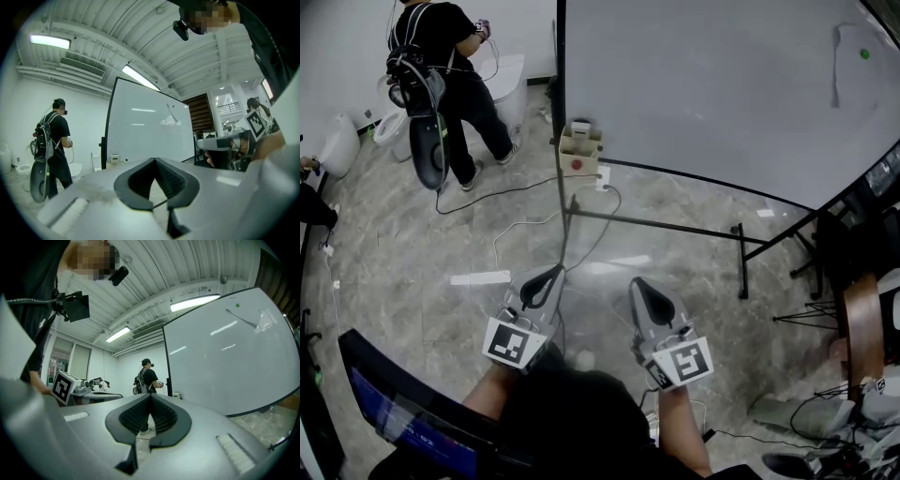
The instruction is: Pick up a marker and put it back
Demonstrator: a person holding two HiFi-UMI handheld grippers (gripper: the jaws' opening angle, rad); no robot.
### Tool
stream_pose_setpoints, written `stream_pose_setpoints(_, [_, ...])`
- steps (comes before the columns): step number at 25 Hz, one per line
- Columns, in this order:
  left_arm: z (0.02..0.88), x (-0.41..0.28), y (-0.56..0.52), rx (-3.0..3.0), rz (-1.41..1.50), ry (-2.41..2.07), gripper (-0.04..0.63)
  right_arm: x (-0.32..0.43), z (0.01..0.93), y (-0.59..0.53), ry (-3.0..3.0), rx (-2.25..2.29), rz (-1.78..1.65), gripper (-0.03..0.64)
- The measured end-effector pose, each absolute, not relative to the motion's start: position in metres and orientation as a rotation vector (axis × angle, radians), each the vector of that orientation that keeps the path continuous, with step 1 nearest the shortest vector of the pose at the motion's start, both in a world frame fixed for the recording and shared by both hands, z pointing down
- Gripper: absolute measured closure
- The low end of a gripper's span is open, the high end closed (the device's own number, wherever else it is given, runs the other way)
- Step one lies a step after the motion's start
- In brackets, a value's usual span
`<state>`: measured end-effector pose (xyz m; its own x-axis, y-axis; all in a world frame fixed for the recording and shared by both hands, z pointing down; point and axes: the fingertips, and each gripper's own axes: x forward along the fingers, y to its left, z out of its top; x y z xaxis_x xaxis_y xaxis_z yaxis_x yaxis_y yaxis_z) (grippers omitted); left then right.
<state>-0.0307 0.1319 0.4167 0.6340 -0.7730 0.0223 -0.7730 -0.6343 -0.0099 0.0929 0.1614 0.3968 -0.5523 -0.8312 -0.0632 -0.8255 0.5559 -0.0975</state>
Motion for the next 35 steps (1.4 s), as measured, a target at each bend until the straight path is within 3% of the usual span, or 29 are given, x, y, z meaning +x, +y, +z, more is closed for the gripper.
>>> stream_pose_setpoints(13, [0.425, -0.050, 0.113, 2.819, 0.059, -1.351, 0.591, 0.079, 0.401, 0.140, 2.703, -1.428, -0.099, 0.607])
stream_pose_setpoints(35, [0.415, -0.068, -0.061, 2.906, 0.015, -1.140, 0.591, 0.038, 0.391, -0.022, 2.649, -1.566, -0.076, 0.607])
